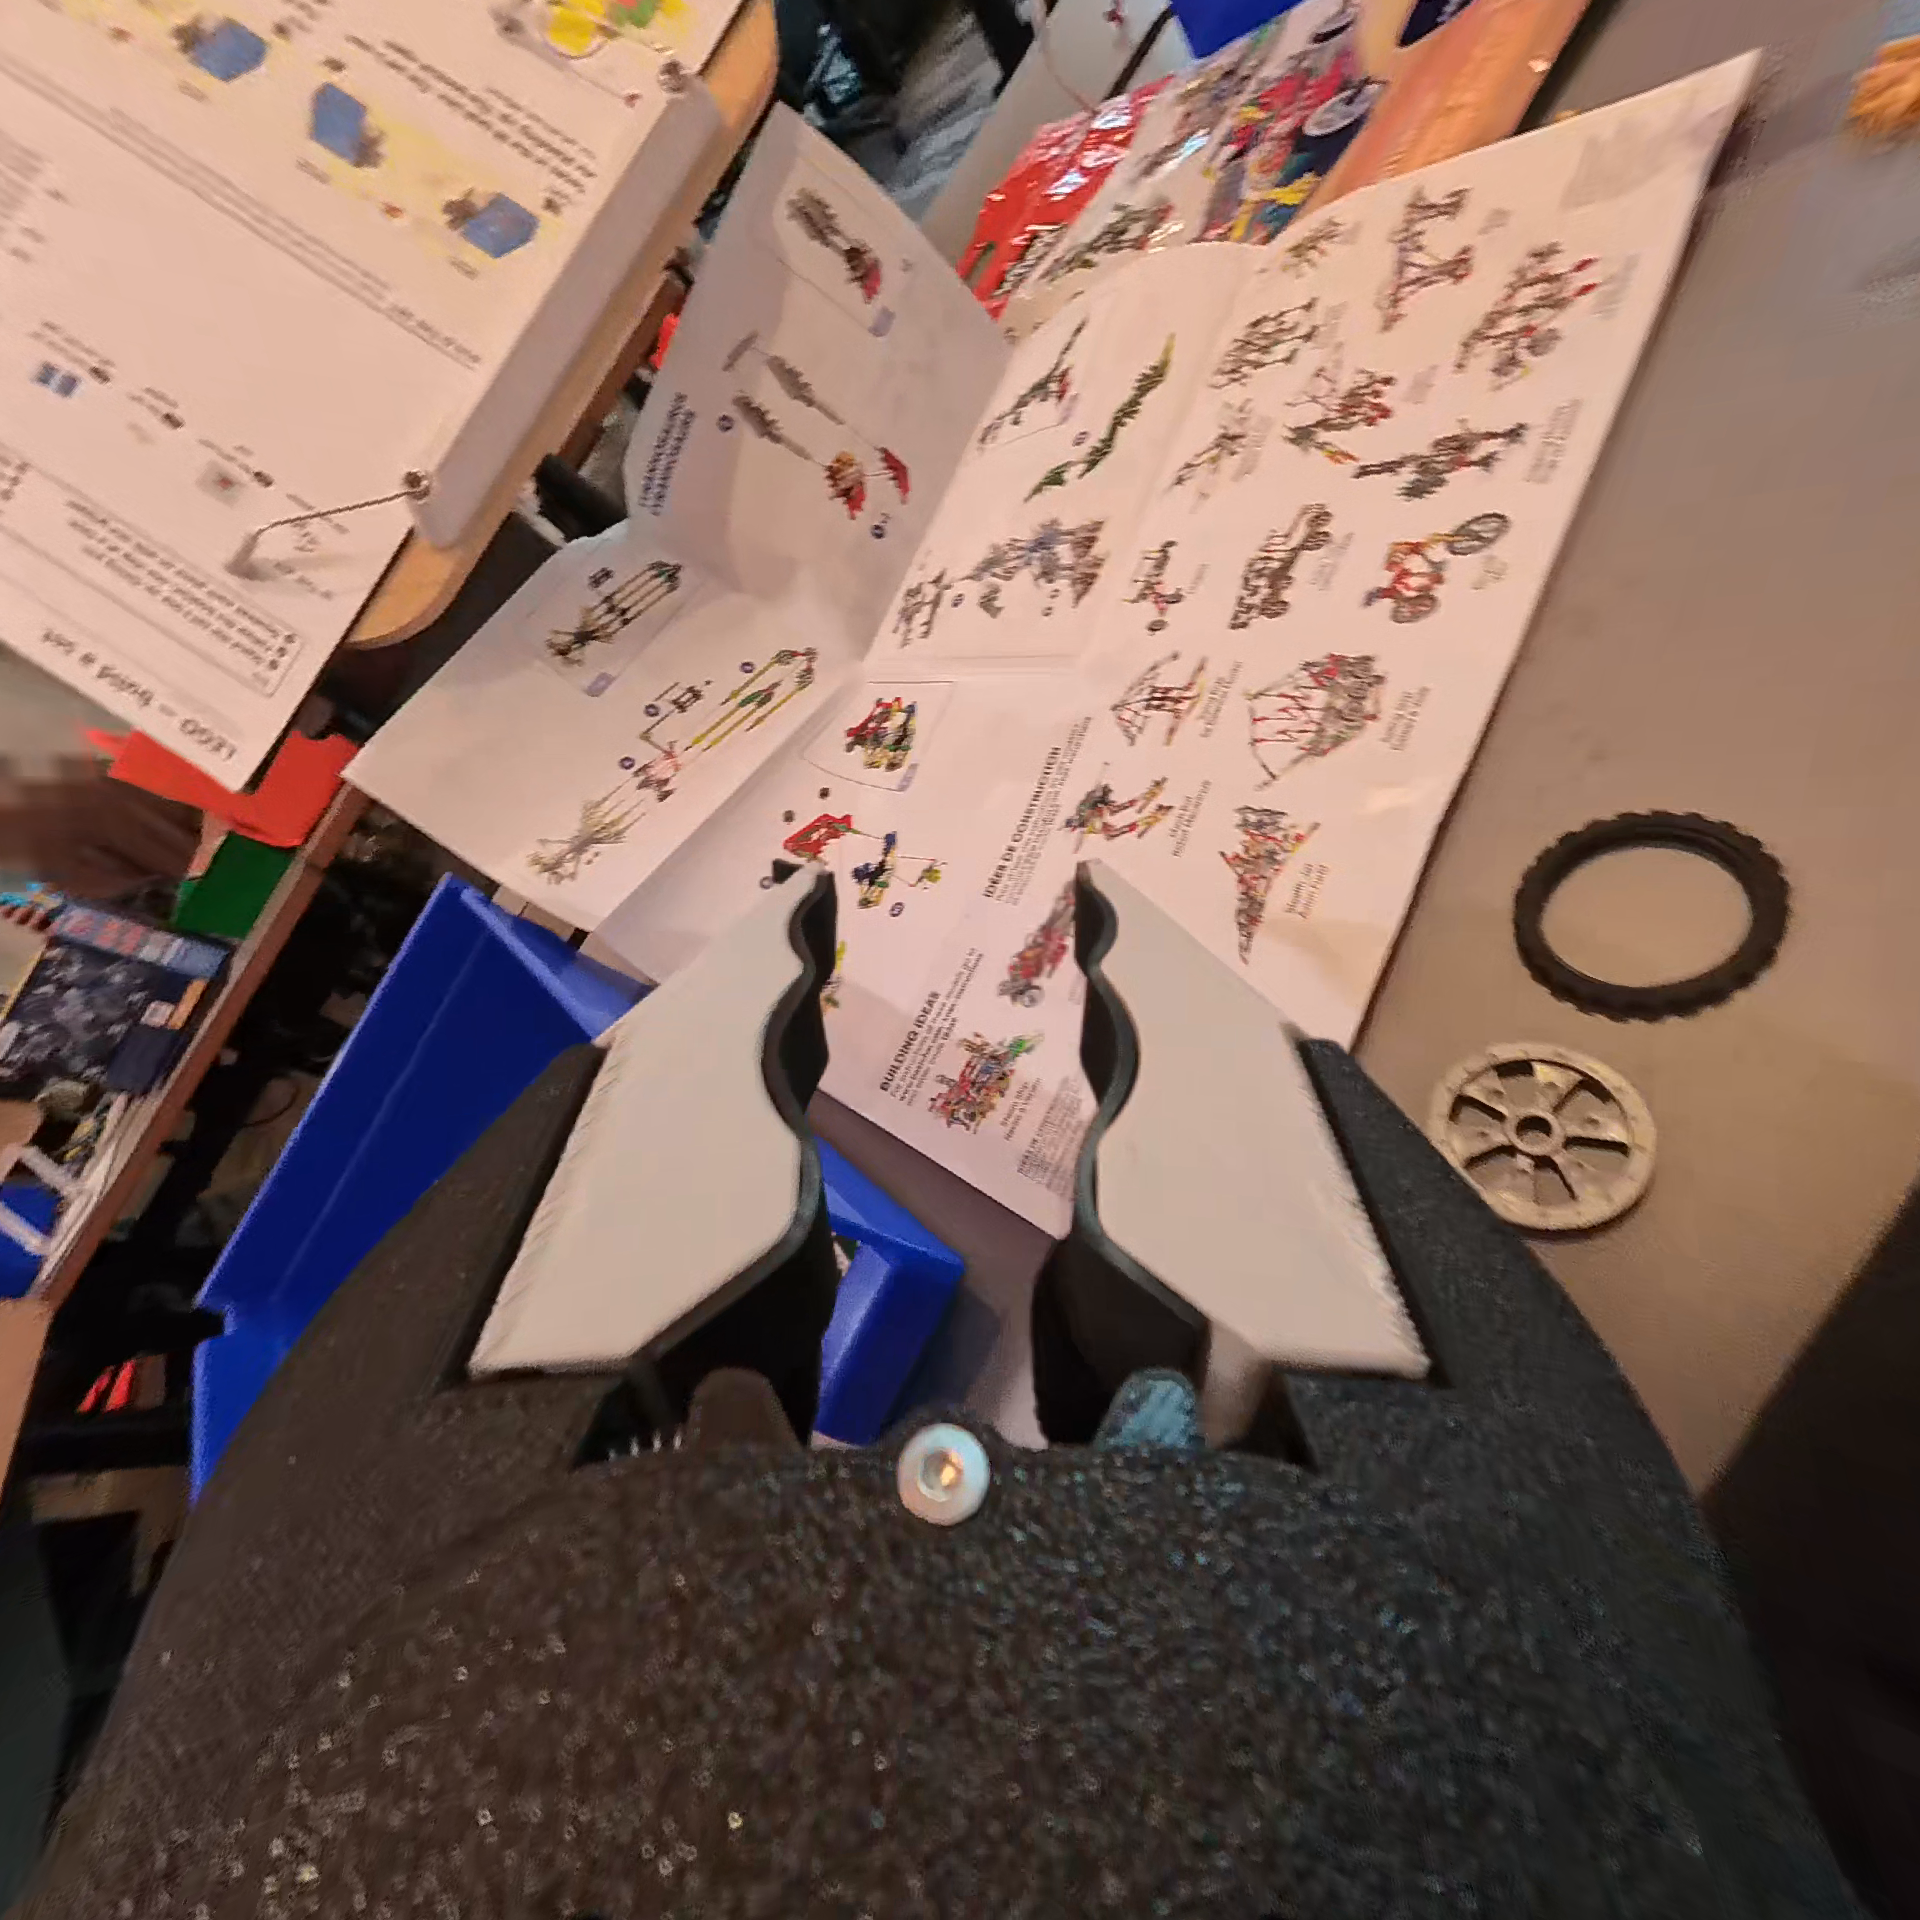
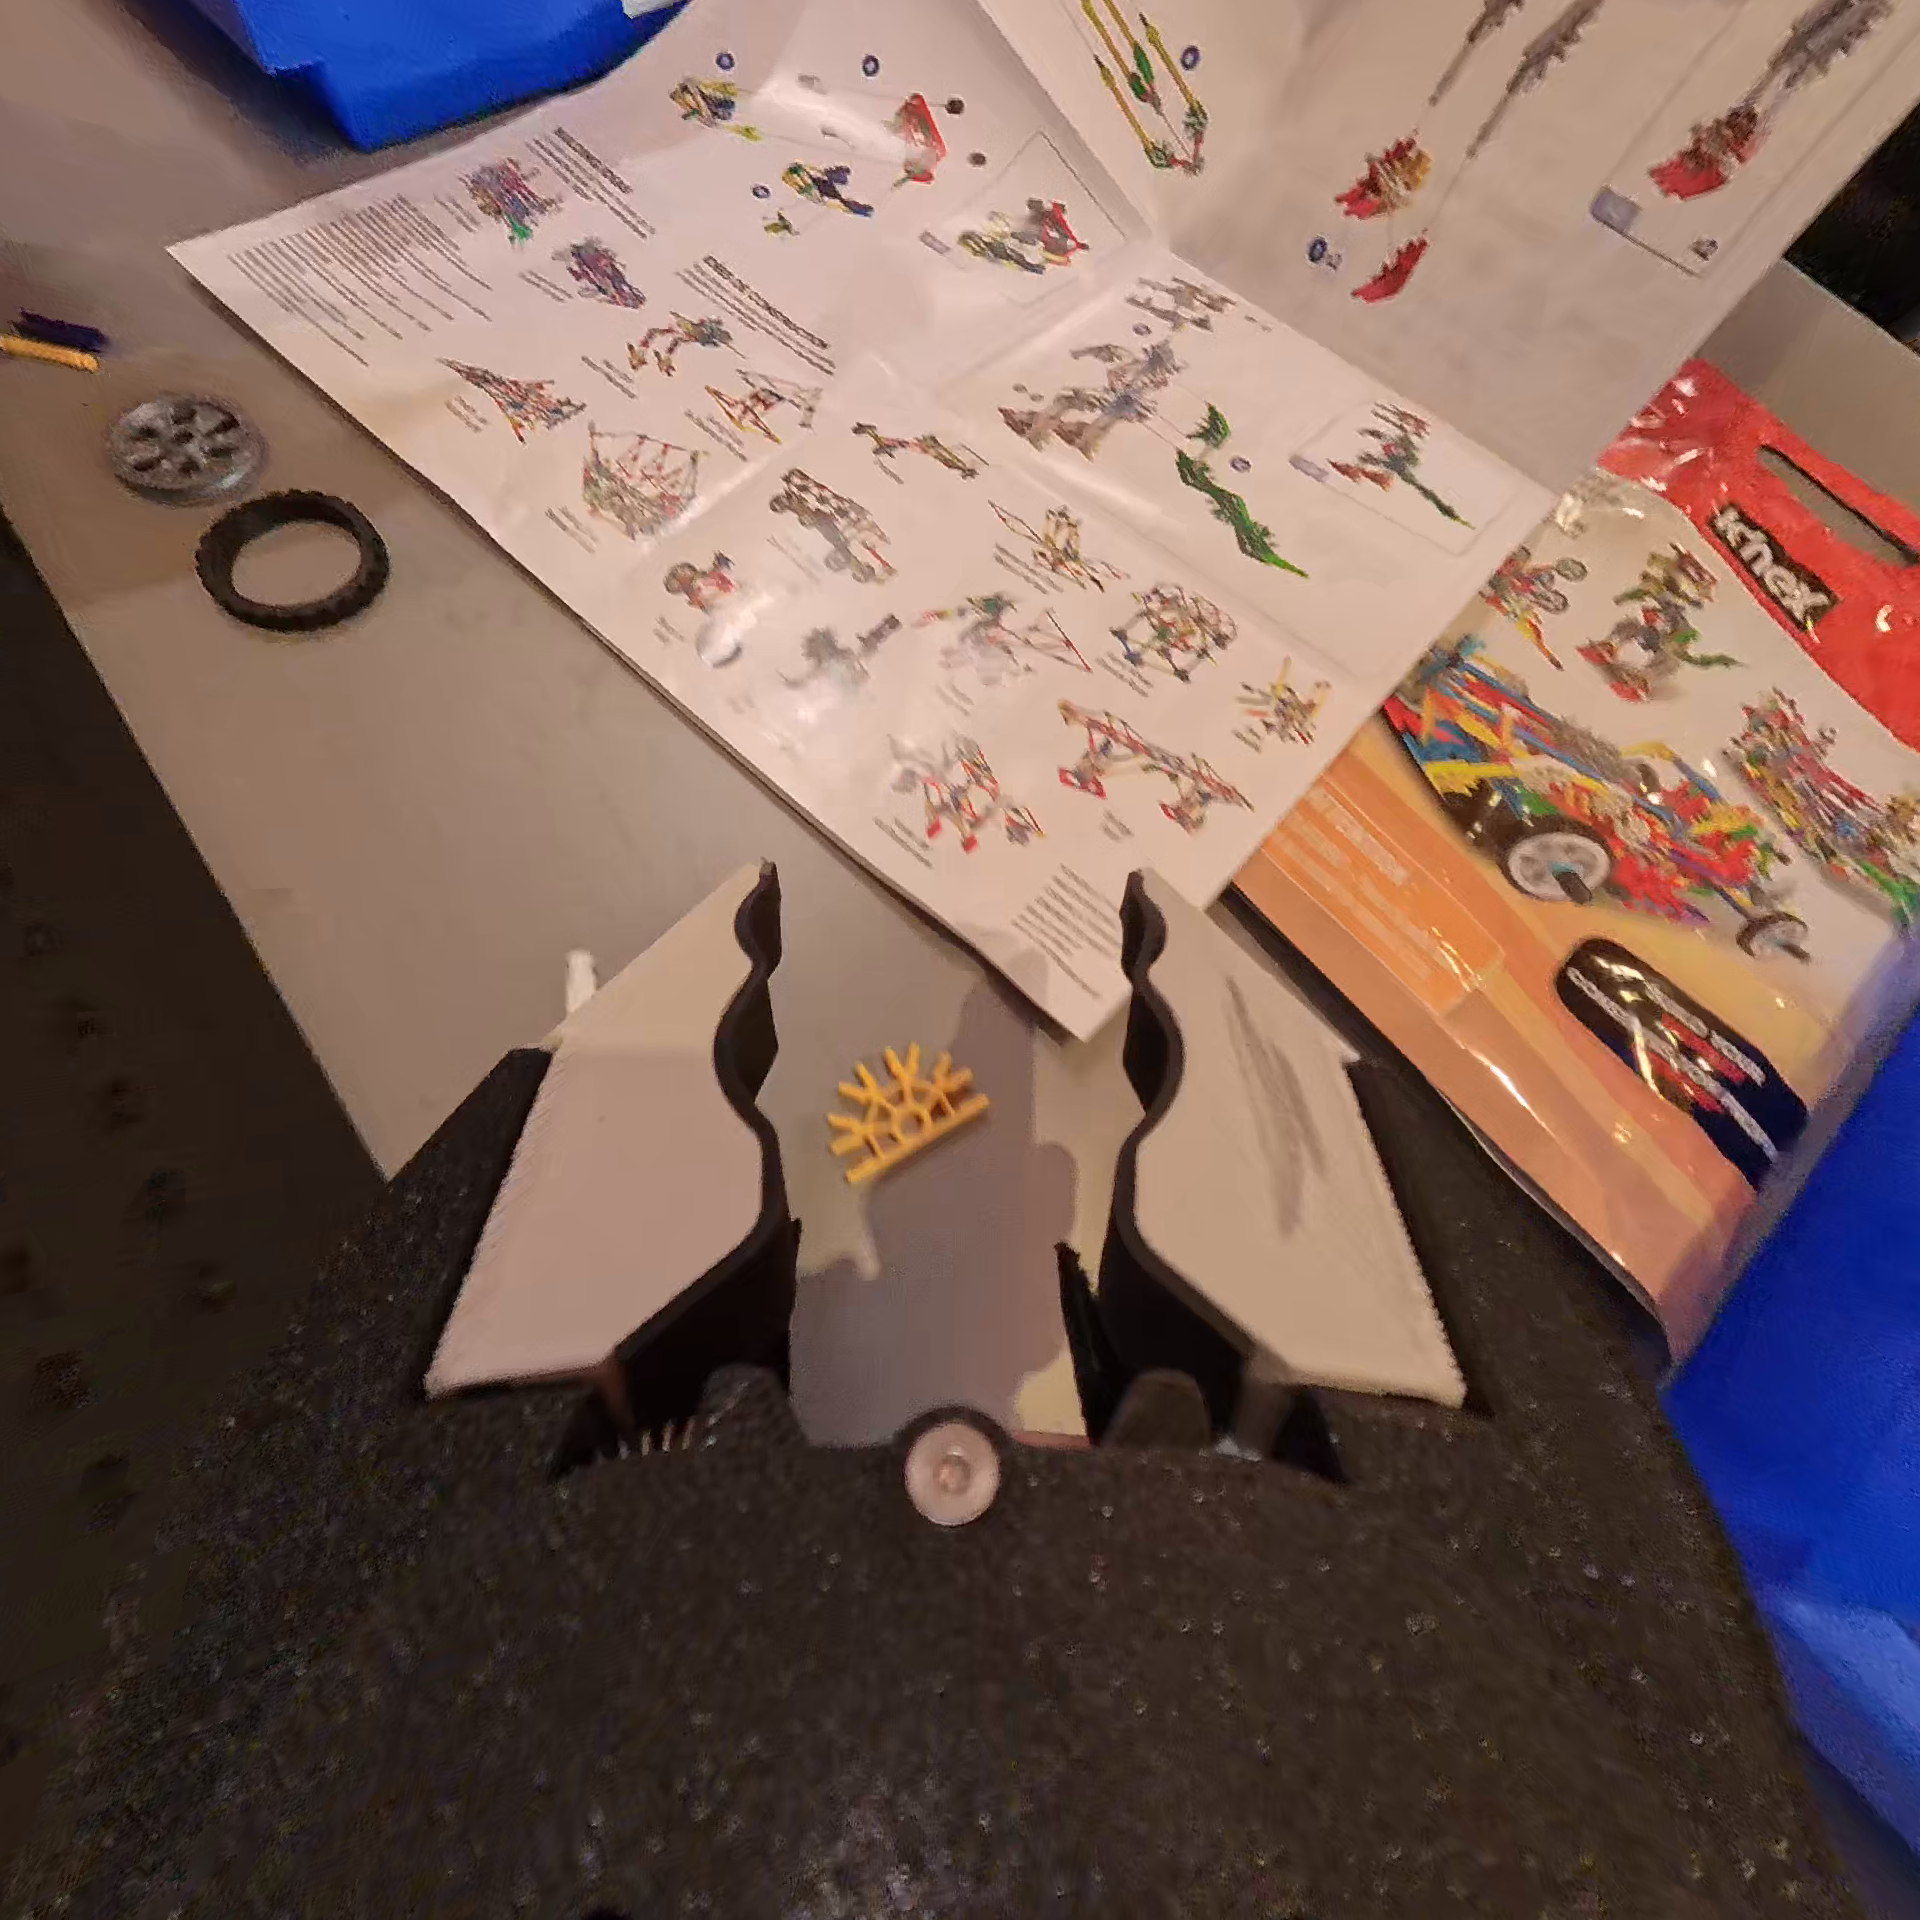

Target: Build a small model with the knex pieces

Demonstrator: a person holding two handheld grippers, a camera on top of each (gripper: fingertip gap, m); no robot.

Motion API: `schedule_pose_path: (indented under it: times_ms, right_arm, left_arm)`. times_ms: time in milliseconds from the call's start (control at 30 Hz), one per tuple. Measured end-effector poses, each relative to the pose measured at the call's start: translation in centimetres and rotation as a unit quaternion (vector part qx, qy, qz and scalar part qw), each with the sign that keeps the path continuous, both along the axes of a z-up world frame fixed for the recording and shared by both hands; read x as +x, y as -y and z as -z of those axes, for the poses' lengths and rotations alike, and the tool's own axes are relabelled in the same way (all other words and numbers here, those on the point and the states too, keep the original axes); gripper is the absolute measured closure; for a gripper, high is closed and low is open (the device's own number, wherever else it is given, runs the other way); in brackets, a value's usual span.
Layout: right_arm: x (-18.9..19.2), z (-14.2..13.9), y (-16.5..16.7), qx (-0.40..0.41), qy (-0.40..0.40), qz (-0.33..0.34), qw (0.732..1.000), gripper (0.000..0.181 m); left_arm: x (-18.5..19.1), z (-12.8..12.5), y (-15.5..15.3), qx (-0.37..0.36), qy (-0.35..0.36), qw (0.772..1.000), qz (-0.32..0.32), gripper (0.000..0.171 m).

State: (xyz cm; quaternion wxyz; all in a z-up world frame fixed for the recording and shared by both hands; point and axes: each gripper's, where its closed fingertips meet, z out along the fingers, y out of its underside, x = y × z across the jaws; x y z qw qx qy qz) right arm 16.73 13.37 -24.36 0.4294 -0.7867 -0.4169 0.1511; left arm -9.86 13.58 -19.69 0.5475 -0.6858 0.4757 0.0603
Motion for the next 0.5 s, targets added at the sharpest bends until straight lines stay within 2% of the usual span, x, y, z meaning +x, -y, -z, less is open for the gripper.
schedule_pose_path:
  times_ms: [100, 200, 367, 500]
  right_arm:
    - [2.7, -0.1, -0.6, 0.004, 0.007, 0.009, 1.0, 0.115]
    - [3.7, -0.4, -1.4, -0.012, -0.008, 0.007, 1.0, 0.116]
    - [2.6, 1.2, -0.4, -0.044, 0.007, -0.056, 0.997, 0.12]
    - [1.8, 3.0, 0.9, -0.054, 0.048, -0.102, 0.992, 0.127]
  left_arm:
    - [-0.3, 0.8, 0.6, -0.024, -0.006, 0.999, 0.024, 0.12]
    - [-0.6, 2.2, 0.8, -0.075, 0.006, 0.996, 0.04, 0.112]
    - [-0.3, 4.4, 1.2, -0.142, 0.015, 0.988, 0.061, 0.111]
    - [1.4, 4.9, 2.3, -0.176, 0.023, 0.98, 0.095, 0.11]
